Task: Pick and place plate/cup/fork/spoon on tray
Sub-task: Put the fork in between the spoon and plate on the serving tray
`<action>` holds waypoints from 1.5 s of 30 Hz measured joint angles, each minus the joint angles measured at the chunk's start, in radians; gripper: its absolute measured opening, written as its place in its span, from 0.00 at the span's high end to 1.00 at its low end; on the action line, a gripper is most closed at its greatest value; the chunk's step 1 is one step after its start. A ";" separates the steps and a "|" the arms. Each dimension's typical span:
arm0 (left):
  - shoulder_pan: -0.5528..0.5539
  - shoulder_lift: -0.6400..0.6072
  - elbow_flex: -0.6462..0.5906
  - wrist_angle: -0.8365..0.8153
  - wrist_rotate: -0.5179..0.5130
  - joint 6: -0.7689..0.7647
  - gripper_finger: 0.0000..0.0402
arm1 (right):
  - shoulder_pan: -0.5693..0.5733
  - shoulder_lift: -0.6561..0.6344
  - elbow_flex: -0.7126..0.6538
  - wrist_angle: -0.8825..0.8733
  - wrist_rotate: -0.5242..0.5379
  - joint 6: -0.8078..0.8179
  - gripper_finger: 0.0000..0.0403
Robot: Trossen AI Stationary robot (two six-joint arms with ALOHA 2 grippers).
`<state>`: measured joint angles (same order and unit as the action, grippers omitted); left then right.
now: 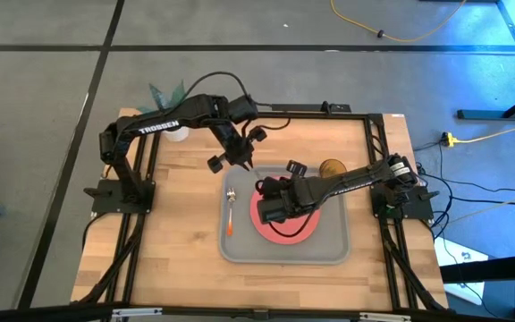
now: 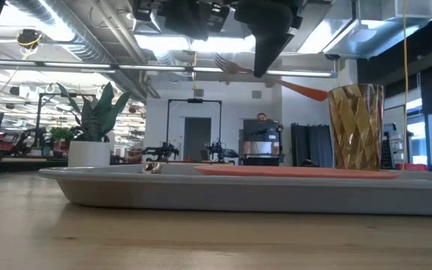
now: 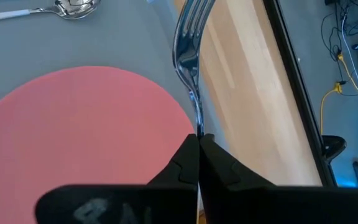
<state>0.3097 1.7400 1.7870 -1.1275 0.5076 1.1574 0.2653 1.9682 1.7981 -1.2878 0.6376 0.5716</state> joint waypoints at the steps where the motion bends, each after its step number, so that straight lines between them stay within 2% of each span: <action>1: -0.003 0.003 0.000 0.000 0.000 0.003 0.88 | 0.000 0.000 0.000 0.002 0.000 0.000 1.00; 7: -0.019 0.028 0.000 0.025 0.004 0.006 0.88 | 0.000 0.000 0.000 0.009 0.000 0.000 1.00; 15: -0.030 0.055 -0.001 0.028 -0.047 0.001 0.88 | 0.000 0.000 0.000 0.013 -0.001 -0.005 1.00; 30: -0.036 0.059 0.000 0.032 -0.045 -0.055 0.88 | 0.000 0.000 -0.001 0.013 -0.001 -0.005 1.00; 41: -0.074 0.059 0.000 0.032 -0.056 -0.055 0.97 | 0.000 0.000 -0.001 0.014 -0.003 -0.005 1.00; 45: -0.078 0.059 0.000 0.030 -0.106 -0.055 0.99 | 0.000 0.000 -0.001 0.014 -0.003 -0.005 1.00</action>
<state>0.2314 1.7988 1.7866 -1.0977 0.4013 1.1021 0.2649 1.9678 1.7973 -1.2736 0.6346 0.5667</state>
